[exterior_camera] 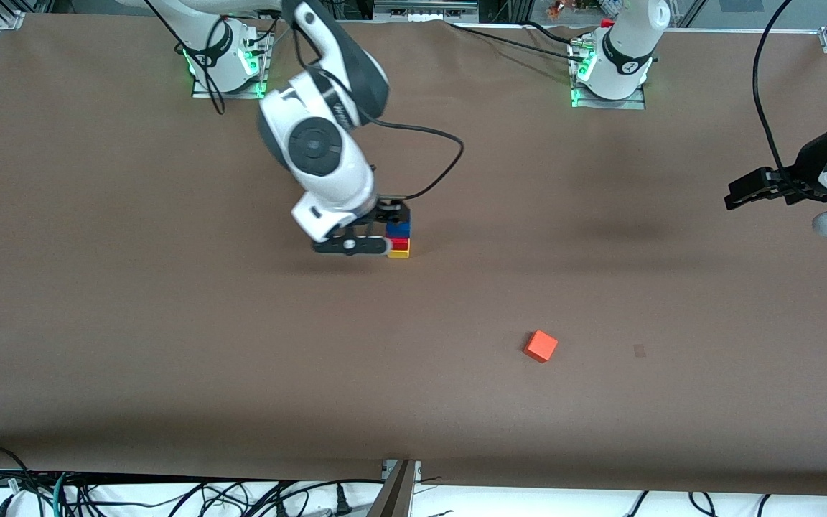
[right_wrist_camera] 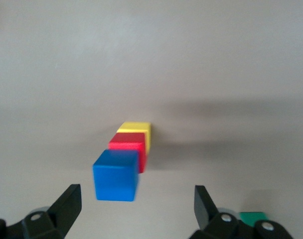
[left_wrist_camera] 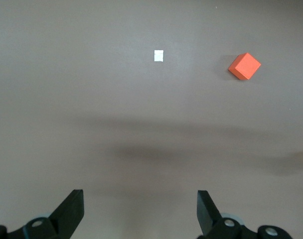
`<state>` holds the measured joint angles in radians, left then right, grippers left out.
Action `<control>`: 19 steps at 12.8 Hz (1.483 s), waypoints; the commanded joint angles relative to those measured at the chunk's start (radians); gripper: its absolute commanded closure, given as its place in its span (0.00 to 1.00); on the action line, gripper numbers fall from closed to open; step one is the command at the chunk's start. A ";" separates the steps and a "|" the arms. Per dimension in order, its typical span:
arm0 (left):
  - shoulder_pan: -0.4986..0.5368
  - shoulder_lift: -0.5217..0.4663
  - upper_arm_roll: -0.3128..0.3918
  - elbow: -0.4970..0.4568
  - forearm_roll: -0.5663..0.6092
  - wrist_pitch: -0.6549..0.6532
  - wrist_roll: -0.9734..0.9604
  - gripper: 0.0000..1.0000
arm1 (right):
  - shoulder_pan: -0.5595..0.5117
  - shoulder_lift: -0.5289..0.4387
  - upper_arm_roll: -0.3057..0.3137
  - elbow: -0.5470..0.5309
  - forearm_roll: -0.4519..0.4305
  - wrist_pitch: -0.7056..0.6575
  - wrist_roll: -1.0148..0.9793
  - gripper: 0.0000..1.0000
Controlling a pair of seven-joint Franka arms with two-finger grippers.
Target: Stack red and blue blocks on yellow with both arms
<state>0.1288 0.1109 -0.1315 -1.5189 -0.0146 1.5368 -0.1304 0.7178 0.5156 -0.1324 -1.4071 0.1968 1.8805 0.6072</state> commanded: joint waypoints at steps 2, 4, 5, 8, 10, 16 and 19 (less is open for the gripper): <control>0.002 0.007 0.000 0.019 -0.010 0.000 0.009 0.00 | 0.000 -0.038 -0.136 0.005 -0.011 -0.038 -0.006 0.00; 0.002 0.007 0.000 0.017 -0.010 0.000 0.009 0.00 | 0.000 -0.066 -0.180 0.005 -0.010 -0.043 -0.004 0.00; 0.002 0.007 0.000 0.017 -0.010 -0.001 0.009 0.00 | 0.000 -0.081 -0.206 0.005 -0.011 -0.064 -0.007 0.00; 0.002 0.007 0.000 0.017 -0.010 0.000 0.009 0.00 | 0.002 -0.169 -0.309 0.005 -0.011 -0.147 -0.059 0.00; 0.002 0.007 0.000 0.017 -0.010 -0.001 0.009 0.00 | 0.002 -0.213 -0.367 0.005 -0.011 -0.225 -0.125 0.00; 0.002 0.007 0.000 0.019 -0.010 0.000 0.009 0.00 | 0.000 -0.227 -0.487 -0.009 -0.011 -0.305 -0.263 0.00; 0.002 0.007 0.000 0.019 -0.010 0.000 0.009 0.00 | -0.017 -0.221 -0.504 -0.009 -0.004 -0.302 -0.282 0.00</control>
<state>0.1288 0.1112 -0.1315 -1.5187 -0.0147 1.5373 -0.1304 0.7063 0.2980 -0.6310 -1.4158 0.1960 1.5853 0.3412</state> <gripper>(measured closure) 0.000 0.000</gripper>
